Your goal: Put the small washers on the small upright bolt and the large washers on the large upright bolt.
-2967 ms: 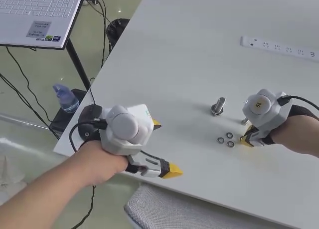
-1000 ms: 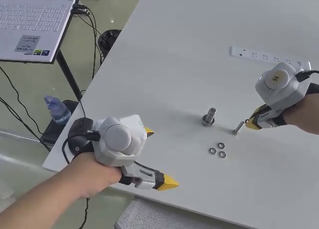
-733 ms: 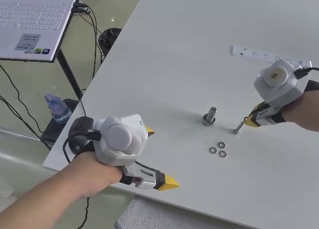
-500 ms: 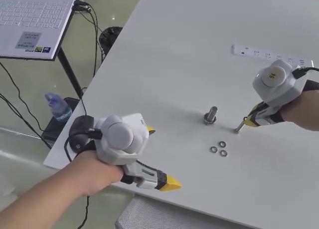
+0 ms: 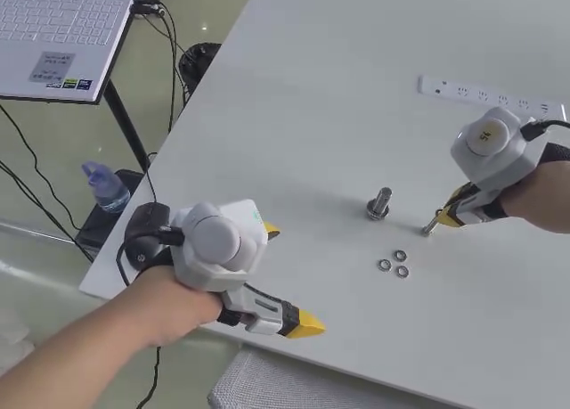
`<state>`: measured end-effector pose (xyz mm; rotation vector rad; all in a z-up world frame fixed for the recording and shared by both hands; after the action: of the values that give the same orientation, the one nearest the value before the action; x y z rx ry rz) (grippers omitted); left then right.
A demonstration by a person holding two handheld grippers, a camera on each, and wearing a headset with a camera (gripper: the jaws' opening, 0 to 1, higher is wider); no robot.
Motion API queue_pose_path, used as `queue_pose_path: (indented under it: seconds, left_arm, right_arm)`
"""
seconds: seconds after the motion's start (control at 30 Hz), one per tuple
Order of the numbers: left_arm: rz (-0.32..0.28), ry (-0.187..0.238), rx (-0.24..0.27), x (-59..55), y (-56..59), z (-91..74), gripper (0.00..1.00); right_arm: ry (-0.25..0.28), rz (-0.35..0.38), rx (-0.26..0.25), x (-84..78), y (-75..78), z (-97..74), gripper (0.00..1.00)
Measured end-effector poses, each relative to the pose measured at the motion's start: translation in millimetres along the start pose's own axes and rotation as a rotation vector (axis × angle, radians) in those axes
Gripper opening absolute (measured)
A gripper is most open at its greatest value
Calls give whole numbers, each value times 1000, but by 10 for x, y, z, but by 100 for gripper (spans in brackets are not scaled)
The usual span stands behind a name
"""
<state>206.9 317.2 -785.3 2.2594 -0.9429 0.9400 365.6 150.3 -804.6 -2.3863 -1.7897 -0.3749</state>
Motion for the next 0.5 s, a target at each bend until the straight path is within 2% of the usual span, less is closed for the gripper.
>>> queue_pose_path:
  seconds: [0.5]
  left_arm:
    - [-11, -5, -2, -31, -20, 8, 86]
  right_arm:
    - [-2, -16, -8, -6, 8, 62, 12]
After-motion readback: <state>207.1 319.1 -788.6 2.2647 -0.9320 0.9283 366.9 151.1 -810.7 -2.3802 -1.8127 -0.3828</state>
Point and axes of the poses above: the centre of the closed fingertips' face, and the gripper's own axes: z roughly forward along the fingers, y roughly to its right, x roughly out of its top, the point moved 1 cm from there along -z, roughly backward along the fingers, and after that the axes turned 1 degree about -x, right-handed, at the moved point
